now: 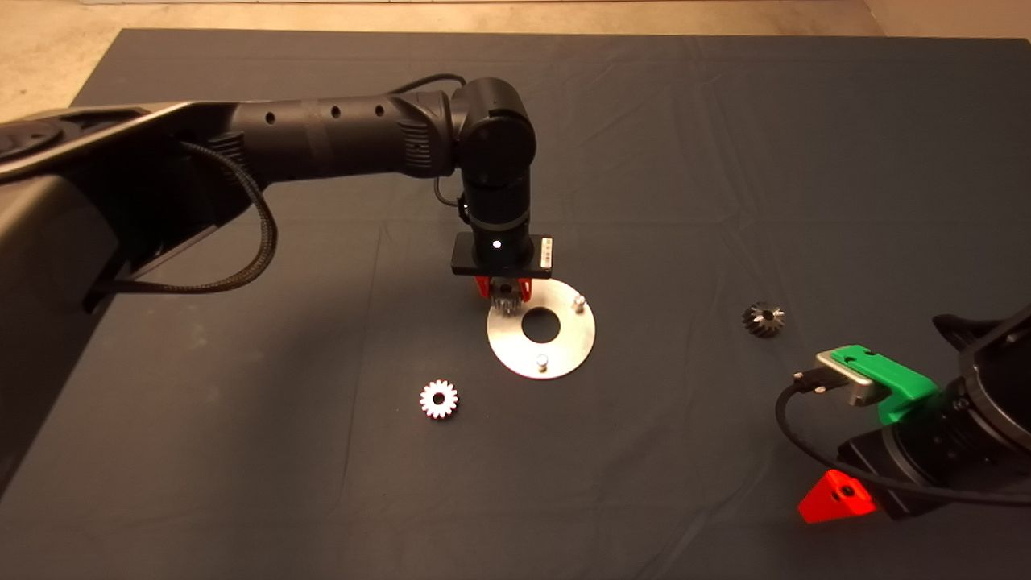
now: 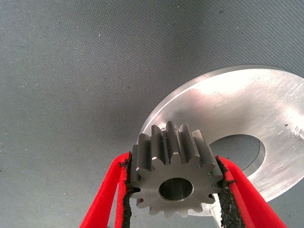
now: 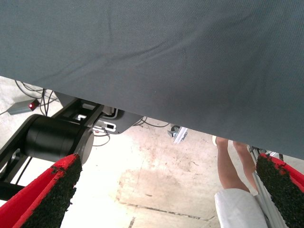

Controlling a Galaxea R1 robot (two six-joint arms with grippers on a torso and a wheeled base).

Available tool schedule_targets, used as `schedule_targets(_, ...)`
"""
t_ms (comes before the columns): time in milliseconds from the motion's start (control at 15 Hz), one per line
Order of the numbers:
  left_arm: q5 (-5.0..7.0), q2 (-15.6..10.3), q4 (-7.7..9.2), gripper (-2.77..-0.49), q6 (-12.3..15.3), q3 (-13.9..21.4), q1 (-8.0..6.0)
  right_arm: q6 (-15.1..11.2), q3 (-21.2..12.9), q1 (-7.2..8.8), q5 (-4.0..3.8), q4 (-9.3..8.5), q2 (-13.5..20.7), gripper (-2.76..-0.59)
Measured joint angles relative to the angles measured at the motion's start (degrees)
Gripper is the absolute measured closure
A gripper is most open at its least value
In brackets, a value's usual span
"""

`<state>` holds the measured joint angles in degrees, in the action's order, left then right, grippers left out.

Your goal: Install three planetary gears onto the carrier pins

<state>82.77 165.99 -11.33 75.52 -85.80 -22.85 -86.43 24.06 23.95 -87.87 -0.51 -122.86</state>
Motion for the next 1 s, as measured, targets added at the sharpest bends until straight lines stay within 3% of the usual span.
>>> schedule_targets(333,-0.09,-0.1,0.09,-1.05,0.0,-0.1,0.11,0.0,0.0,0.0,0.0,0.0,0.0,-2.73)
schedule_targets(667,-0.11,-0.6,0.15,-1.31,0.0,1.0,-0.02,0.0,0.0,0.0,-0.02,0.0,0.0,-2.73)
schedule_targets(733,0.09,-1.2,0.24,-1.31,0.0,2.3,-0.75,0.0,0.0,0.0,-0.05,0.0,0.0,-2.73)
schedule_targets(800,0.05,-2.3,0.6,-1.38,0.0,4.3,-2.59,0.0,0.0,0.0,0.0,0.0,0.0,-2.73)
schedule_targets(933,-0.37,-6.5,1.0,-1.46,0.2,9.3,-7.76,0.0,0.0,0.0,0.0,0.0,0.0,-2.73)
schedule_targets(1000,-0.37,-8.8,1.05,-1.54,1.1,11.7,-8.93,0.0,0.0,-0.01,-0.09,0.0,0.0,-2.73)
